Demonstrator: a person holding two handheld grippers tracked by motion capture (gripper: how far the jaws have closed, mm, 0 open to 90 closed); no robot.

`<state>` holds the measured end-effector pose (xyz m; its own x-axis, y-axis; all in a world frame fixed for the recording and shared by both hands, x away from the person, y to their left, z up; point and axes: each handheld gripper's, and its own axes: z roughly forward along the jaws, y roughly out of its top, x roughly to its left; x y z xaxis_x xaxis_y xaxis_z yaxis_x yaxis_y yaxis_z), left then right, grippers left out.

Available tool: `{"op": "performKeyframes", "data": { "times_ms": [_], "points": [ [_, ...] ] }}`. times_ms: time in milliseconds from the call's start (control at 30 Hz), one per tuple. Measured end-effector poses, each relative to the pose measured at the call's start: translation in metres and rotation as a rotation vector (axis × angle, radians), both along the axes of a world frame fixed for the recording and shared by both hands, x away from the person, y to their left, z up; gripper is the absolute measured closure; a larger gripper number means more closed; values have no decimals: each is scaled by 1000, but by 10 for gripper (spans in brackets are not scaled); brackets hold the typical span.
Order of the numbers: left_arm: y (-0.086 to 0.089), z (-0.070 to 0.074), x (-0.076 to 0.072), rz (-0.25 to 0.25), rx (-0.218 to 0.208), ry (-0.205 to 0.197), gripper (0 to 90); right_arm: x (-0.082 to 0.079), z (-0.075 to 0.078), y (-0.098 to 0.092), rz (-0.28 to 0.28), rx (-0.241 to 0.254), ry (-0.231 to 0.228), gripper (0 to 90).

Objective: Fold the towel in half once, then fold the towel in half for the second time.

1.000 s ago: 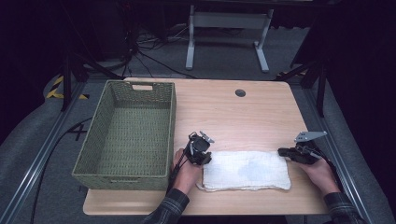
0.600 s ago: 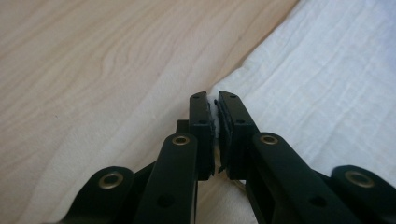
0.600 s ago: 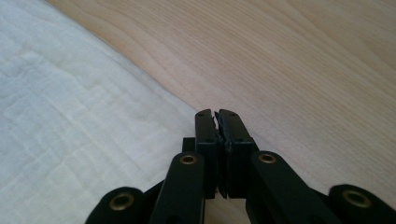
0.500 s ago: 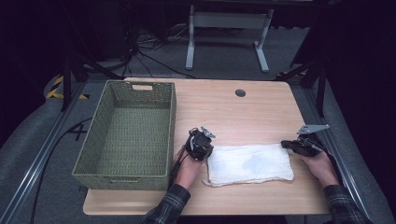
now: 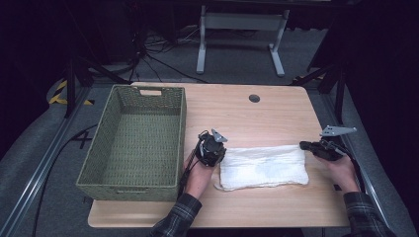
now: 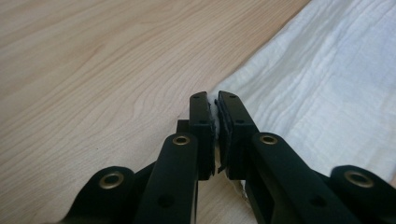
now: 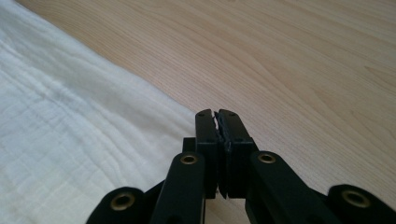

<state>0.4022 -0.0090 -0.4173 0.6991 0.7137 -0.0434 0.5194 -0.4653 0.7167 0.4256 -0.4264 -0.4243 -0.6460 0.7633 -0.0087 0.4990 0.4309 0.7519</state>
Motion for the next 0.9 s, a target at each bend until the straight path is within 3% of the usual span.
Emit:
{"op": "performKeyframes", "data": {
  "times_ms": [700, 900],
  "points": [
    [10, 9, -44, -62, 0, -50, 847, -43, 12, -2, 60, 38, -33, 876],
    [6, 11, -63, -91, 24, -79, 845, -59, 11, -4, 73, 47, -34, 875]
  ]
}}
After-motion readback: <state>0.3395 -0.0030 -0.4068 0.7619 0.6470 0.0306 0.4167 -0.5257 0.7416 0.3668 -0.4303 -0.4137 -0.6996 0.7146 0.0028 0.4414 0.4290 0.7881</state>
